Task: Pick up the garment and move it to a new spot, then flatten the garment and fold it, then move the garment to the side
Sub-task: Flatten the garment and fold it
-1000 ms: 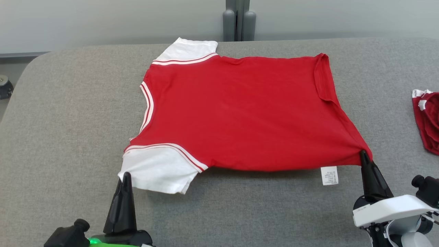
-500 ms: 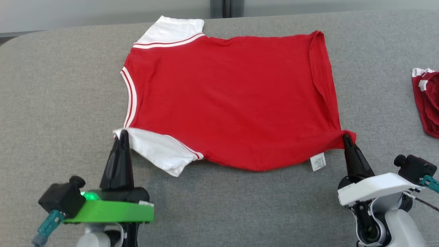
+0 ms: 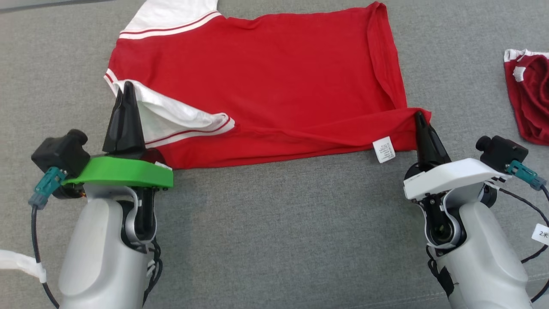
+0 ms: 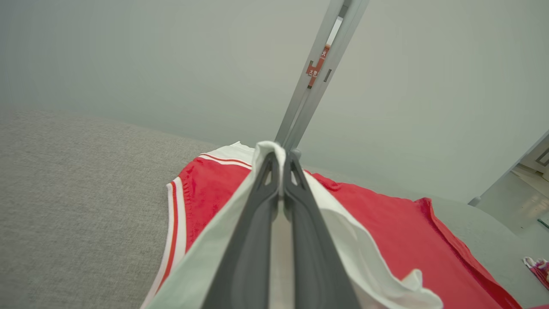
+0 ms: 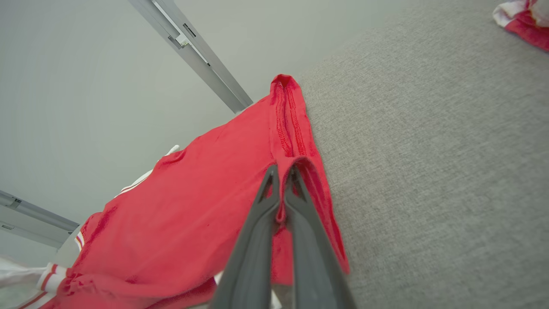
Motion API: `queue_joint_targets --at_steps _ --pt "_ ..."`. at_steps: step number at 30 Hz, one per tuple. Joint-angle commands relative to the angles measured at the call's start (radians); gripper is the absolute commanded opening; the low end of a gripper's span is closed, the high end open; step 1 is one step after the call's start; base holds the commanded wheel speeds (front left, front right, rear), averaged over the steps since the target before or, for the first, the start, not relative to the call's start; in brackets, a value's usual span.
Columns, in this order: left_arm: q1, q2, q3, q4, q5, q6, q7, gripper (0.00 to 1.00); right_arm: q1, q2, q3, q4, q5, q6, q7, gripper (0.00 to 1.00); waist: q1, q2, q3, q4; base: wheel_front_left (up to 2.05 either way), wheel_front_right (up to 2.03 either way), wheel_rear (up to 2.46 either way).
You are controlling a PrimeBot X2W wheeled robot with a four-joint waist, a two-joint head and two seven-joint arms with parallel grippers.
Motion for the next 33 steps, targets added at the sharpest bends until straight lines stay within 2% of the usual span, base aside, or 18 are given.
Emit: queue_joint_targets --at_steps 1,10,11,12,13,15,16,17,21,27,33 --pt "-0.041 0.007 0.007 0.027 0.013 -0.008 -0.009 0.00 -0.024 0.000 0.006 0.016 -0.001 0.000 -0.012 0.00 0.0001 0.0000 0.027 -0.018 0.00 0.00 0.00" --pt "-0.228 0.008 0.027 0.201 0.070 -0.021 -0.025 0.00 -0.099 0.002 0.049 0.087 0.007 0.000 -0.043 0.00 0.0001 0.0000 0.060 -0.031 0.00 0.00 0.00" --pt "-0.244 0.007 0.033 0.206 0.078 -0.024 -0.025 0.00 -0.106 0.002 0.053 0.092 0.008 0.000 -0.044 0.18 0.0001 0.0000 0.063 -0.033 0.00 0.00 0.00" --pt "-0.258 0.005 0.042 0.215 0.084 -0.028 -0.026 0.00 -0.113 0.002 0.059 0.098 0.006 0.000 -0.045 0.43 0.0001 0.0000 0.066 -0.034 0.00 0.00 0.00" --pt "-0.267 0.002 0.050 0.219 0.089 -0.030 -0.026 0.00 -0.119 0.003 0.063 0.102 0.001 0.000 -0.047 1.00 0.0001 0.0000 0.068 -0.036 0.00 0.00 0.00" --pt "-0.282 -0.006 0.072 0.224 0.098 -0.036 -0.026 0.04 -0.131 0.002 0.069 0.114 -0.007 0.000 -0.051 1.00 0.0001 0.0000 0.069 -0.037 0.00 0.00 0.00" --pt "-0.287 -0.010 0.084 0.221 0.109 -0.037 -0.025 0.62 -0.139 0.002 0.066 0.118 -0.012 0.000 -0.055 1.00 0.0001 0.0000 0.069 -0.038 0.00 0.00 0.00" --pt "-0.290 -0.013 0.092 0.220 0.115 -0.040 -0.025 1.00 -0.145 0.002 0.066 0.119 -0.017 0.000 -0.058 1.00 0.0001 0.0000 0.069 -0.038 0.00 0.00 0.00" --pt "-0.263 -0.028 0.131 0.200 0.131 -0.051 -0.025 1.00 -0.154 0.003 0.046 0.094 -0.032 0.000 -0.083 1.00 0.0001 0.0000 0.058 -0.035 0.00 0.00 0.00" --pt "-0.178 -0.037 0.175 0.138 0.117 -0.071 -0.026 1.00 -0.116 0.003 -0.010 -0.006 -0.071 0.000 -0.104 1.00 0.0001 0.0000 0.027 -0.020 0.00 0.00 0.00" --pt "-0.053 -0.039 0.183 0.135 0.097 -0.077 -0.024 1.00 -0.021 0.003 -0.056 -0.119 -0.217 0.000 -0.096 1.00 0.0001 0.0000 -0.015 -0.002 0.00 0.00 0.00"
